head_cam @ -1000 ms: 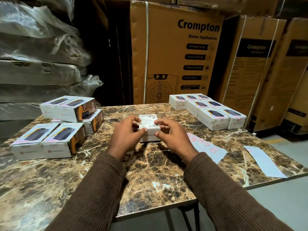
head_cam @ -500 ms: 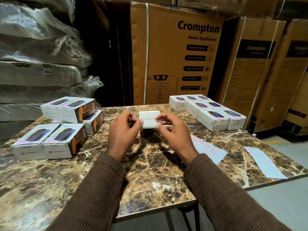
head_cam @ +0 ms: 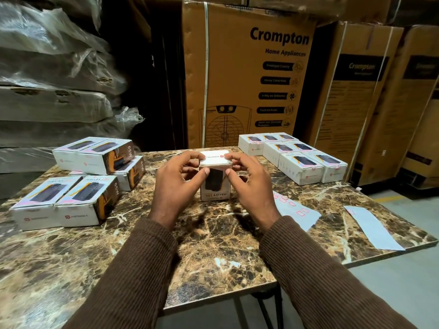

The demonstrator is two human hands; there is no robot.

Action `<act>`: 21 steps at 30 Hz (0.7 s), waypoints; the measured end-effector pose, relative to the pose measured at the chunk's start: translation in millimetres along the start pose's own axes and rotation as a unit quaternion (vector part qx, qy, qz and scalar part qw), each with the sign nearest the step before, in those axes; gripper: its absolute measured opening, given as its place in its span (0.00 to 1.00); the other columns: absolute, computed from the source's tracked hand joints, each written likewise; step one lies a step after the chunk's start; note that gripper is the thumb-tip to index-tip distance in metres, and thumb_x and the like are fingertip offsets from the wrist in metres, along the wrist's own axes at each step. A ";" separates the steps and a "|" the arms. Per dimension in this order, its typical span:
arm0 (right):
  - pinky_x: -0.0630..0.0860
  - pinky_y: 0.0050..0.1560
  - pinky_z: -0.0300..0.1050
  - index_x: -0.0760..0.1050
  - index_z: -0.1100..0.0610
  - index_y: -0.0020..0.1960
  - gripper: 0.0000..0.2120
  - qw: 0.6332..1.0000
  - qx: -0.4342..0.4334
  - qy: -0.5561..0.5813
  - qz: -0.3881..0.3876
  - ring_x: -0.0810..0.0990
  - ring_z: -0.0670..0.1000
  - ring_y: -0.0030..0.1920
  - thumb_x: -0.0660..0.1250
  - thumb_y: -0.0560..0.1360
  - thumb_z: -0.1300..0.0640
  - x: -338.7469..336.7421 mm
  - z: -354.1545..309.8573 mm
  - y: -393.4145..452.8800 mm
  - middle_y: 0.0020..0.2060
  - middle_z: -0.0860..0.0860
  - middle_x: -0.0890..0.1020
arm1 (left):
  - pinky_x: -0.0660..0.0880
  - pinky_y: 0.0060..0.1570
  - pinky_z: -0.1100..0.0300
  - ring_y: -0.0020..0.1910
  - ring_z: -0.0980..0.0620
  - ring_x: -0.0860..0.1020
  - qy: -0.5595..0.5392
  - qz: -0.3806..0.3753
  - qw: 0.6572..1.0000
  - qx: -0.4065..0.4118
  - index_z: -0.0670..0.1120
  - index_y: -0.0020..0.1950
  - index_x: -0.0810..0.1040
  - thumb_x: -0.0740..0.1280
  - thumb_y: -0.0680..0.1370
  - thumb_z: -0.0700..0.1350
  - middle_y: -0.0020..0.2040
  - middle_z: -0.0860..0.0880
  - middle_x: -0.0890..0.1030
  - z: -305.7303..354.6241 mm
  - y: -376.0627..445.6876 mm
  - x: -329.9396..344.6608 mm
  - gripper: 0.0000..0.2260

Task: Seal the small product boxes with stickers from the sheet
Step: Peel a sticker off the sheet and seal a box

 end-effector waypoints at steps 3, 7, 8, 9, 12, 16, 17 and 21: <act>0.77 0.50 0.29 0.79 0.49 0.69 0.18 1.000 0.000 -0.008 -0.001 0.76 0.30 0.56 0.69 0.81 0.61 -0.3 -2.0 -0.7 0.57 0.41 0.77 | 0.86 0.51 0.51 0.54 0.54 0.81 0.028 -0.002 1.000 0.012 0.53 0.62 0.81 0.75 0.78 0.42 0.55 0.53 0.80 2.0 -0.1 1.6 0.14; 0.79 0.52 0.31 0.79 0.50 0.69 0.19 1.000 0.009 0.009 0.014 0.78 0.36 0.57 0.69 0.80 0.62 -4.5 -2.8 0.3 0.59 0.44 0.80 | 0.84 0.51 0.55 0.52 0.58 0.79 0.079 -0.001 0.996 0.036 0.51 0.68 0.80 0.74 0.78 0.43 0.57 0.51 0.79 4.1 1.2 3.7 0.18; 0.80 0.53 0.32 0.80 0.51 0.69 0.18 1.000 0.010 0.018 0.019 0.79 0.38 0.57 0.68 0.80 0.63 -6.3 -3.3 1.0 0.59 0.45 0.82 | 0.84 0.50 0.55 0.52 0.58 0.78 0.089 -0.004 0.995 0.042 0.51 0.68 0.80 0.74 0.78 0.43 0.57 0.51 0.79 4.7 1.5 4.6 0.19; 0.80 0.54 0.33 0.81 0.52 0.67 0.17 0.999 0.012 0.028 0.025 0.80 0.39 0.57 0.68 0.80 0.63 -9.0 -3.3 1.9 0.58 0.46 0.82 | 0.84 0.50 0.55 0.51 0.57 0.78 0.096 -0.007 0.994 0.047 0.51 0.69 0.79 0.74 0.78 0.43 0.56 0.51 0.79 5.0 1.8 5.5 0.20; 0.81 0.52 0.36 0.82 0.52 0.63 0.13 0.995 0.053 0.078 0.045 0.82 0.41 0.54 0.69 0.81 0.62 -24.5 0.6 5.3 0.54 0.45 0.84 | 0.82 0.49 0.56 0.51 0.56 0.77 0.107 -0.014 0.993 0.052 0.52 0.70 0.78 0.74 0.78 0.43 0.57 0.51 0.78 4.9 2.0 7.8 0.21; 0.82 0.45 0.41 0.84 0.54 0.57 0.09 0.989 0.088 0.122 -0.008 0.84 0.48 0.47 0.69 0.81 0.63 -52.4 7.1 13.6 0.48 0.52 0.87 | 0.74 0.54 0.63 0.57 0.56 0.73 0.143 -0.007 0.987 0.069 0.51 0.72 0.77 0.74 0.79 0.44 0.61 0.52 0.74 9.1 -0.1 9.8 0.21; 0.81 0.44 0.40 0.85 0.55 0.56 0.09 0.990 0.081 0.113 -0.027 0.84 0.48 0.46 0.69 0.81 0.64 -61.7 8.8 15.1 0.47 0.52 0.87 | 0.73 0.56 0.63 0.58 0.56 0.72 0.147 0.003 0.986 0.081 0.50 0.71 0.77 0.74 0.79 0.44 0.61 0.52 0.73 14.2 -1.6 9.3 0.21; 0.80 0.47 0.36 0.85 0.51 0.55 0.10 0.992 0.078 -0.035 -0.090 0.84 0.40 0.47 0.68 0.82 0.64 -105.6 40.6 13.5 0.48 0.45 0.86 | 0.72 0.58 0.73 0.59 0.55 0.74 0.121 0.016 0.976 0.180 0.44 0.66 0.79 0.72 0.78 0.40 0.62 0.47 0.76 49.3 -14.7 20.9 0.17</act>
Point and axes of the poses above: each hand's wrist, its own y-axis towards the middle knuckle, its own x-axis out of the palm, z = x × y, the point moved 9 cm from there along y, towards the middle knuckle
